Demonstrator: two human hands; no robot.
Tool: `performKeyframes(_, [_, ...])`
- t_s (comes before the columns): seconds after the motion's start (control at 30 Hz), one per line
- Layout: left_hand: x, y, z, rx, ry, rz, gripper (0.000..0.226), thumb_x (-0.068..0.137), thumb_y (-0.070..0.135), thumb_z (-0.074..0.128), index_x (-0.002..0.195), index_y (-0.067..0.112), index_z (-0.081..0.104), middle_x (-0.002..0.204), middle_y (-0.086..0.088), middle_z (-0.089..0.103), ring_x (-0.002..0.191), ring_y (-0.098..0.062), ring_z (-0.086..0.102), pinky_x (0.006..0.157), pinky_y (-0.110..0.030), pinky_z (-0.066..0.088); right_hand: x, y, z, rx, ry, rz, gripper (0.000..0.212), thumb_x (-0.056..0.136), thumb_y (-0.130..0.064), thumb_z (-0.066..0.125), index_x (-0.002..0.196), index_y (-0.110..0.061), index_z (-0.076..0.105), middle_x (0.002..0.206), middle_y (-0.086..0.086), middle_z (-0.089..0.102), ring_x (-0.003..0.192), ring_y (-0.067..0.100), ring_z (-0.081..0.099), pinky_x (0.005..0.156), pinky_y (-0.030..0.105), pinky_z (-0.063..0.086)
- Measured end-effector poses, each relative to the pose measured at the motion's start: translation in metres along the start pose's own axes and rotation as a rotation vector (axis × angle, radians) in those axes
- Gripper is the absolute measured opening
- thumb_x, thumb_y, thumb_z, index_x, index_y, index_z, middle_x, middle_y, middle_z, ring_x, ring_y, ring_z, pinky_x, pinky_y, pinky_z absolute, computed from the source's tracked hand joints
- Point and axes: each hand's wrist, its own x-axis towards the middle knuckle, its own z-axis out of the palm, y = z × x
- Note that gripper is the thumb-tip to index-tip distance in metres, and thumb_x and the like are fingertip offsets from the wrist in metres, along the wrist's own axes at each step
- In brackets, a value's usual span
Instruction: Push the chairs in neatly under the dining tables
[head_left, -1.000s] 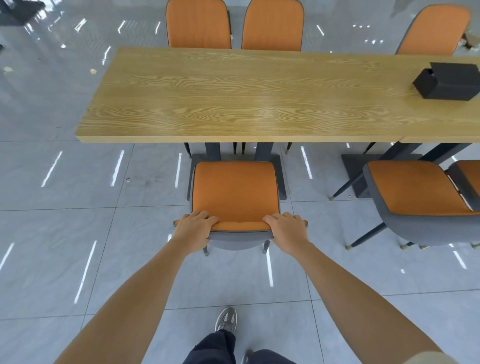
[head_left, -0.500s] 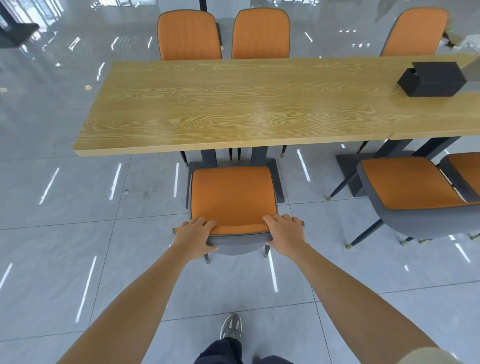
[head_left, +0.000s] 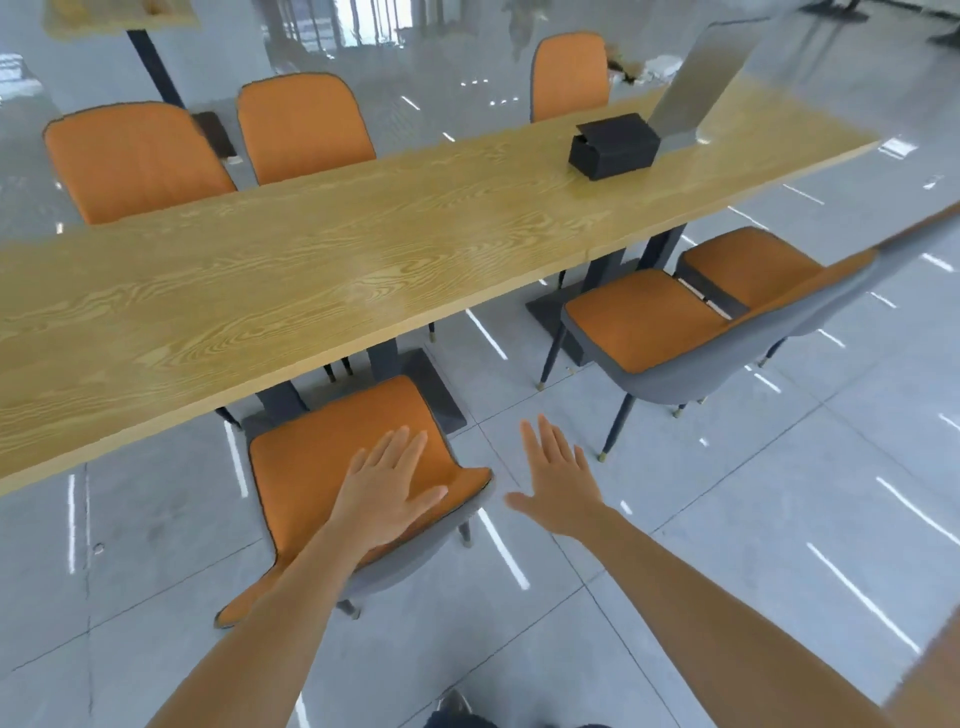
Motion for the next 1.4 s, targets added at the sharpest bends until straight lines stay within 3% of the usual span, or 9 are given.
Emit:
performKeyframes(0.3, [0.104, 0.152, -0.024, 0.049, -0.003, 0.251, 0.073, 0.093, 0.055, 0.032, 0.148, 0.023, -0.004, 0.159, -0.005, -0.004, 0.147, -0.022, -0.004, 0.118, -0.045, 0.005, -0.022, 0.136, -0.057, 0.114, 0.202, 0.185, 0.093, 0.090, -0.052, 0.046, 0.143, -0.019, -0.023, 0.155, 0.007, -0.024, 0.144, 0.024, -0.017, 0.117, 0.042, -0.005])
performKeyframes(0.6, [0.203, 0.345, -0.021, 0.094, 0.076, 0.327, 0.076, 0.092, 0.056, 0.036, 0.148, 0.021, 0.001, 0.159, -0.007, 0.006, 0.146, -0.024, 0.006, 0.115, -0.045, 0.018, -0.037, 0.329, -0.139, 0.074, 0.341, 0.244, 0.095, 0.089, -0.050, 0.050, 0.144, -0.020, -0.021, 0.156, 0.008, -0.019, 0.145, 0.026, -0.014, 0.118, 0.042, -0.003])
performKeyframes(1.07, [0.380, 0.522, -0.008, 0.064, 0.045, 0.346, 0.085, 0.085, 0.061, 0.046, 0.148, 0.019, 0.006, 0.157, -0.009, 0.016, 0.145, -0.026, 0.015, 0.113, -0.045, 0.024, 0.049, 0.537, -0.223, 0.095, 0.292, 0.287, 0.097, 0.088, -0.042, 0.057, 0.145, -0.017, -0.016, 0.157, 0.010, -0.016, 0.145, 0.027, -0.010, 0.118, 0.041, 0.001])
performKeyframes(1.4, [0.468, 0.585, 0.013, 0.035, -0.031, 0.144, 0.082, 0.084, 0.045, 0.058, 0.146, 0.019, 0.012, 0.146, -0.008, 0.034, 0.131, -0.026, 0.037, 0.098, -0.036, 0.041, 0.143, 0.643, -0.270, -0.028, 0.131, 0.121, 0.091, 0.085, -0.036, 0.063, 0.147, -0.019, -0.001, 0.158, 0.012, -0.005, 0.146, 0.028, -0.002, 0.118, 0.042, 0.007])
